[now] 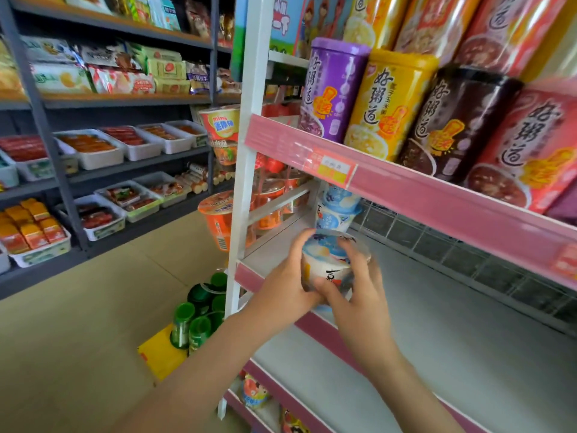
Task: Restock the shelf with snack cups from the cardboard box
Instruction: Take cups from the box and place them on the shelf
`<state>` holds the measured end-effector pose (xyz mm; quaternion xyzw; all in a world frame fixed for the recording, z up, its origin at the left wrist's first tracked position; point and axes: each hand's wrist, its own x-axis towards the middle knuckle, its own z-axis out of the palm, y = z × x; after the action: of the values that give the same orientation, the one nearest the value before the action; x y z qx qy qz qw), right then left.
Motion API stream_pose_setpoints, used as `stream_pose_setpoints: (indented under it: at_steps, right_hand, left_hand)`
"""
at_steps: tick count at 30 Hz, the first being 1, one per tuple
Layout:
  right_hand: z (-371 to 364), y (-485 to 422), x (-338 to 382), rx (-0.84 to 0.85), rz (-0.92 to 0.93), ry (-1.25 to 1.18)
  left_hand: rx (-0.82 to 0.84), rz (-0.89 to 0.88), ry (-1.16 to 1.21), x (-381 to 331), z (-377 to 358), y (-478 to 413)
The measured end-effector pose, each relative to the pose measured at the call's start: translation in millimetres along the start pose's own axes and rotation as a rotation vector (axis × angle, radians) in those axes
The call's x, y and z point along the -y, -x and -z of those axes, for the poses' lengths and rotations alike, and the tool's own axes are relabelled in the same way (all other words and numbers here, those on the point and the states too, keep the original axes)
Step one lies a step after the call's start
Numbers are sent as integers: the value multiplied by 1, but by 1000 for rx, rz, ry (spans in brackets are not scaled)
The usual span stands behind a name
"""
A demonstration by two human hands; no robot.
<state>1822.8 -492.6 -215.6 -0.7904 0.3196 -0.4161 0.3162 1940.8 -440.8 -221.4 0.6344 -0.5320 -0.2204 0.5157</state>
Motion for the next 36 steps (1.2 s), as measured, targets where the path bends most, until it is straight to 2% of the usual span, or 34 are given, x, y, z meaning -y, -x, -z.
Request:
stream_pose_setpoints:
  at_steps: [3,7,11,12,13,14,16,20,24,29,31,36]
  right_hand:
    - [7,-5,-12,-94,-40,78]
    - [14,-12,-31,-94,-68,180]
    - [23,-17,-49,21,-67,521]
    - [26,-21,-51,-7,-6,620]
    - [27,-26,-54,-45,93,705]
    - [28,-32,-60,-45,209,798]
    - [27,-41,-70,-9,371,895]
    - [23,-45,-72,-84,474,914]
    - [16,-51,-64,-164,453,902]
    - [29,-62,-68,-245,477,956]
    - [35,-69,-71,-243,450,976]
    - [42,-91,-93,-294,517,1067]
  left_hand:
    - [48,-106,-221,-3,-8,-19]
    - [113,-239,-376,4,-22,-37]
    - [50,-175,-733,7,-34,-44]
    - [6,-213,-797,4,-36,-45]
    - [-69,-343,-840,3,-38,-47]
    - [-121,-488,-865,5,-41,-51]
    - [-158,-654,-872,9,-41,-56]
    - [-126,-729,-941,17,-34,-64]
    - [-147,-750,-917,19,-35,-76]
    - [-74,-713,-897,18,-44,-96]
    - [-85,-712,-885,22,-52,-110]
    - [-126,-714,-946,22,-76,-135]
